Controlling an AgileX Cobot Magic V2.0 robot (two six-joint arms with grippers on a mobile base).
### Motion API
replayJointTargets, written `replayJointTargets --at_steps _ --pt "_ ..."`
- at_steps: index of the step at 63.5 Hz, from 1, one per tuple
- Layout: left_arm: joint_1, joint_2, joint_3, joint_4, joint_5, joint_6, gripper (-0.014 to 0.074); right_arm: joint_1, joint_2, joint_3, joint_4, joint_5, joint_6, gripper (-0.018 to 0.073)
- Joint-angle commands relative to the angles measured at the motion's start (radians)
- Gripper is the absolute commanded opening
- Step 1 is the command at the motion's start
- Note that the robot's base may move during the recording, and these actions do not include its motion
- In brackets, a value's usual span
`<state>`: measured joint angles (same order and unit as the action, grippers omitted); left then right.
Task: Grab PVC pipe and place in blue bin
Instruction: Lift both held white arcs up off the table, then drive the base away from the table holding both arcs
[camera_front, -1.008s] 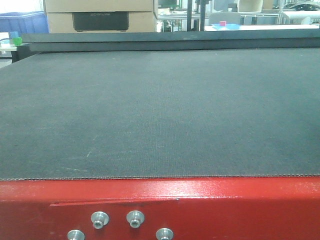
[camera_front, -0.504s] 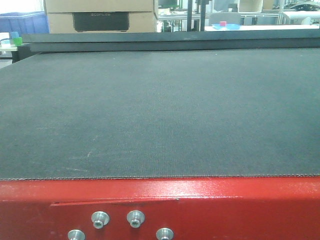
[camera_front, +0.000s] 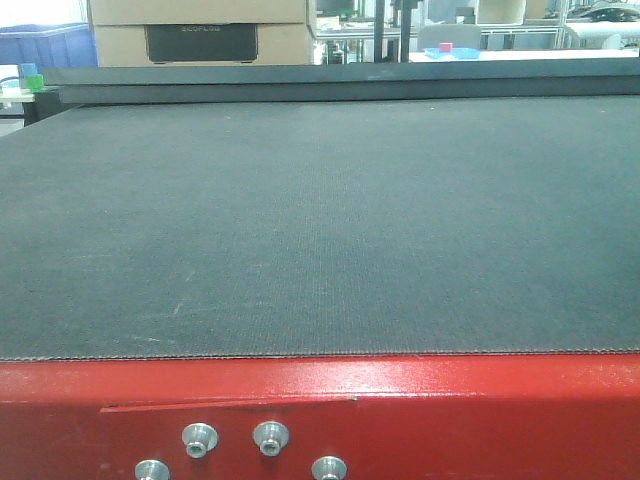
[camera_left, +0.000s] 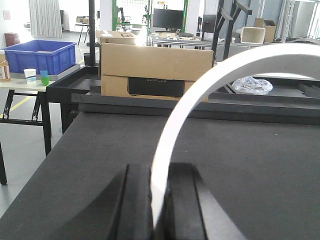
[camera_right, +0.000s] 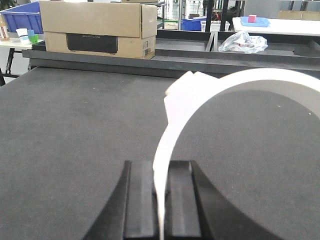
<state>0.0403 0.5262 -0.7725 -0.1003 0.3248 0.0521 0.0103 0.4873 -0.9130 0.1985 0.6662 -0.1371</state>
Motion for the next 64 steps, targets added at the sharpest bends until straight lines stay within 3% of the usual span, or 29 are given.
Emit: replayJointTargets --at_steps 1,64 --pt "-0.005 -0.005 -0.001 -0.002 -0.020 0.001 -0.0111 0.000 -0.004 -0.005 -0.004 -0.022 0.000 -0.0169" --pt "-0.005 -0.005 -0.001 -0.002 -0.020 0.001 -0.0111 0.000 -0.004 -0.005 -0.004 -0.022 0.000 -0.0169"
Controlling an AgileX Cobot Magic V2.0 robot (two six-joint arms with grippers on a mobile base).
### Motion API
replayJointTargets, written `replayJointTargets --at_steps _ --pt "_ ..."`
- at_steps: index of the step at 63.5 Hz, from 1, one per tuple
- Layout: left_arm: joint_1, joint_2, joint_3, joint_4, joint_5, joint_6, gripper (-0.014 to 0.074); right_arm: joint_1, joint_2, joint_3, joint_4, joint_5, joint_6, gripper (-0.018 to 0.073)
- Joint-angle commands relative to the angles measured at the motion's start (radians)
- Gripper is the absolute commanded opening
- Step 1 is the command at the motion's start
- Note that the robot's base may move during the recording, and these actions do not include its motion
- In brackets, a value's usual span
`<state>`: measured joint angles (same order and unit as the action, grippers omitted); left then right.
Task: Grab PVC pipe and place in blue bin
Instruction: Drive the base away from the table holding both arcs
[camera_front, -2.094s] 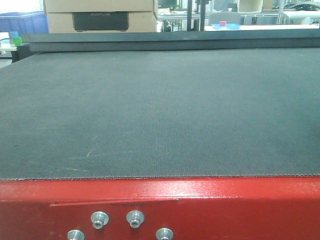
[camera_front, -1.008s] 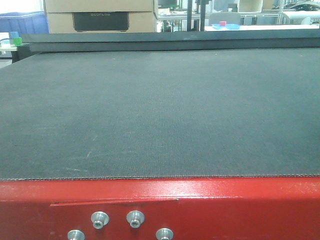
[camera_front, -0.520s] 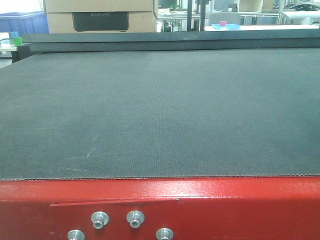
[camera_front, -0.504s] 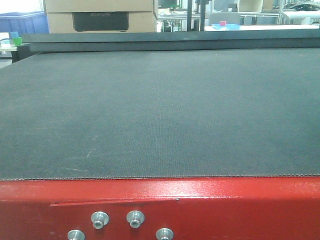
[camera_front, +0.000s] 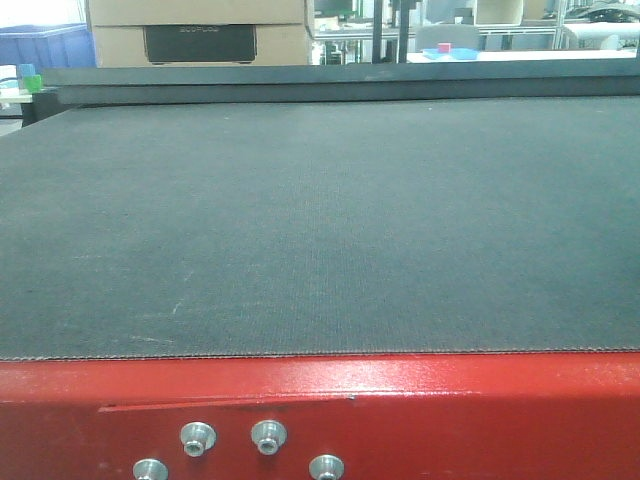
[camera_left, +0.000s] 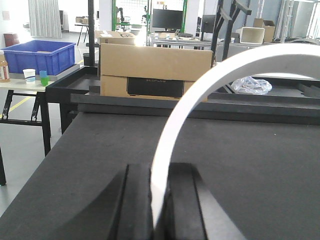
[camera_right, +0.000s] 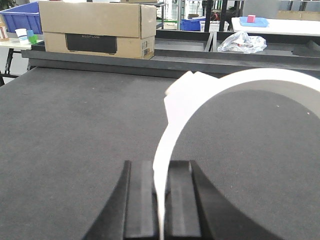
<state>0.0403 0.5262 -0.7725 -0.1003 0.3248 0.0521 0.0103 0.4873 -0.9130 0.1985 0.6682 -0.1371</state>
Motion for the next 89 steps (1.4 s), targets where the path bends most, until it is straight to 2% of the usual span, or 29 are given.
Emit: replayJointTargets --at_steps 1,89 --pt "-0.005 -0.005 -0.001 -0.002 -0.020 0.001 -0.0111 0.000 -0.004 -0.005 -0.004 -0.024 0.000 -0.0169" --pt "-0.005 -0.005 -0.001 -0.002 -0.020 0.001 -0.0111 0.000 -0.004 -0.005 -0.004 -0.024 0.000 -0.0169"
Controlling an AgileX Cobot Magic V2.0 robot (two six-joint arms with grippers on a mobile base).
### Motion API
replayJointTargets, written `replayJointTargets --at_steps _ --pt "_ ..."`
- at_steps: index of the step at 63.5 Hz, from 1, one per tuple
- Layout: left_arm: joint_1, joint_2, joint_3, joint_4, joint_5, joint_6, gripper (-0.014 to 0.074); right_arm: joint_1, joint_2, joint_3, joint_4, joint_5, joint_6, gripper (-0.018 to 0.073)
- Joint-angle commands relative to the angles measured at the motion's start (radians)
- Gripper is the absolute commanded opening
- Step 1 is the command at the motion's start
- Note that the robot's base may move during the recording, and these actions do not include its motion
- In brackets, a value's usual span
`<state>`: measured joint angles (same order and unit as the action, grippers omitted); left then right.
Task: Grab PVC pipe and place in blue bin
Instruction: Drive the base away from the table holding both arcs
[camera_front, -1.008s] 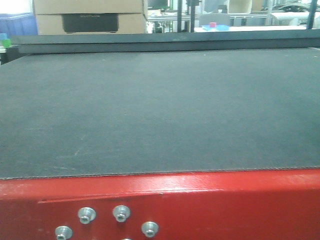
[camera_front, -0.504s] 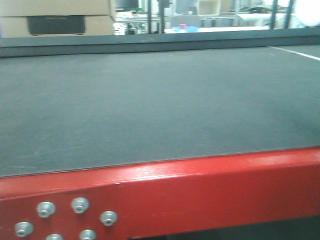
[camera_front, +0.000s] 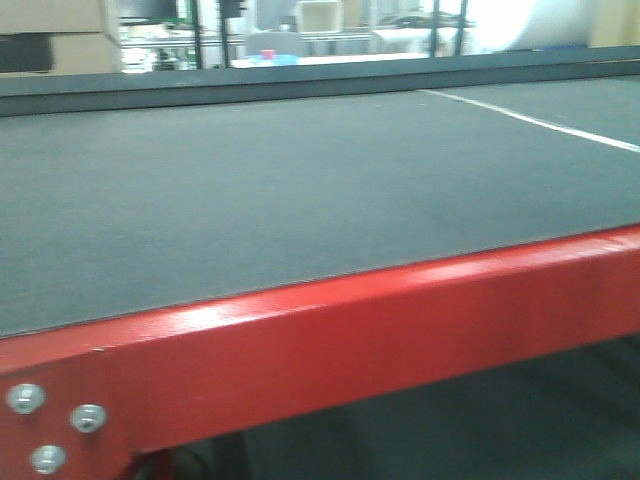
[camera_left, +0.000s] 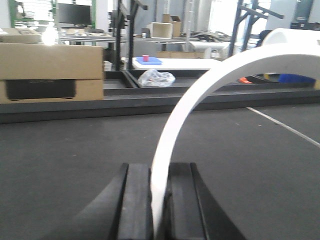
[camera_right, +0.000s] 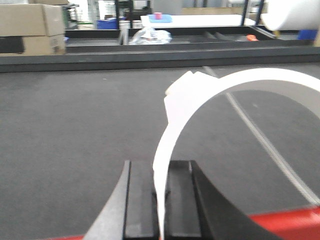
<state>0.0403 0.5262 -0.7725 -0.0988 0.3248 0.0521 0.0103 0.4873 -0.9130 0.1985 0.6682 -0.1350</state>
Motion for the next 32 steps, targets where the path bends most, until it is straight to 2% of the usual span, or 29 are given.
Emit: replayJointTargets --at_steps 1,32 --pt "-0.005 -0.005 -0.001 -0.003 -0.020 0.001 -0.0111 0.000 -0.004 -0.005 -0.004 -0.024 -0.002 -0.0169" --pt "-0.005 -0.005 -0.001 -0.003 -0.020 0.001 -0.0111 0.000 -0.004 -0.005 -0.004 -0.024 -0.002 -0.0169"
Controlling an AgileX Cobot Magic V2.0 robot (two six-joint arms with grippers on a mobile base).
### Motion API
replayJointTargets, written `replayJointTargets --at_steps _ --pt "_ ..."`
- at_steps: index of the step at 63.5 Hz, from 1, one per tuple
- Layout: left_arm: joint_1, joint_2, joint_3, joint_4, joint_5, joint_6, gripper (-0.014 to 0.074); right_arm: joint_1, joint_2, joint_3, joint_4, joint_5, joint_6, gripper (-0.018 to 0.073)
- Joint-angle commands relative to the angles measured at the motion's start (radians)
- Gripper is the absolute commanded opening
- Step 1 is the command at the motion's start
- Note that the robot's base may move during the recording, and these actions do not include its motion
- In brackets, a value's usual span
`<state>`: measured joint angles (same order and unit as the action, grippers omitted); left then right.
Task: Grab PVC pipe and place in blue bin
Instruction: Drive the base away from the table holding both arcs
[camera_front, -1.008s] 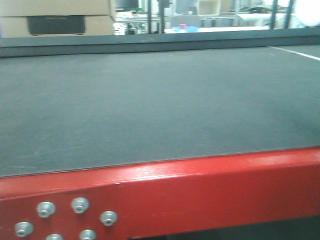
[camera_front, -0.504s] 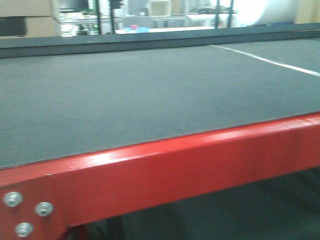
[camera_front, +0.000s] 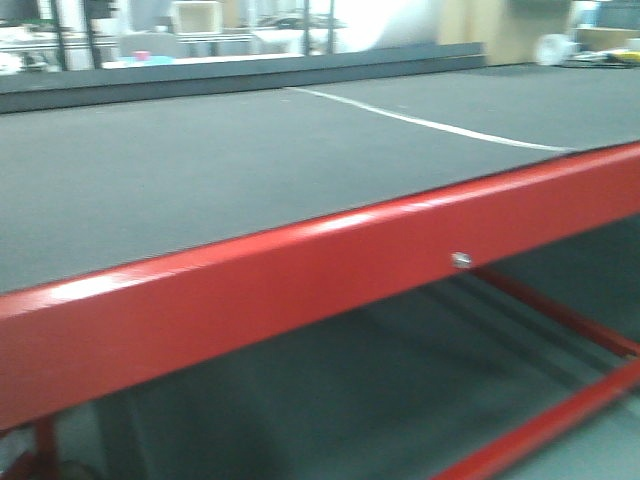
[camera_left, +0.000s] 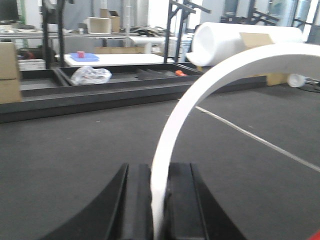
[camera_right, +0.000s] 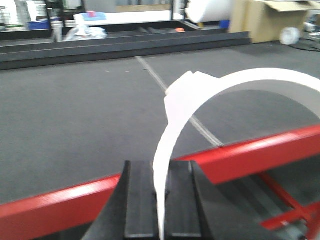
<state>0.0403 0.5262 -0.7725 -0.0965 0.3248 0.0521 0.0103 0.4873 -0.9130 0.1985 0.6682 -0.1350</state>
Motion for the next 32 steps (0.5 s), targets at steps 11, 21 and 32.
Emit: replayJointTargets --at_steps 11,21,32 --pt "-0.005 -0.005 -0.001 -0.006 -0.020 0.001 -0.0111 0.000 -0.004 -0.005 -0.004 -0.024 -0.002 -0.0169" --pt "-0.005 -0.005 -0.001 -0.006 -0.020 0.001 -0.0111 0.000 -0.004 -0.005 -0.004 -0.024 -0.002 -0.0169" --pt "-0.005 -0.005 -0.001 -0.006 -0.020 0.001 -0.0111 0.000 -0.004 -0.005 -0.004 -0.024 -0.002 -0.0169"
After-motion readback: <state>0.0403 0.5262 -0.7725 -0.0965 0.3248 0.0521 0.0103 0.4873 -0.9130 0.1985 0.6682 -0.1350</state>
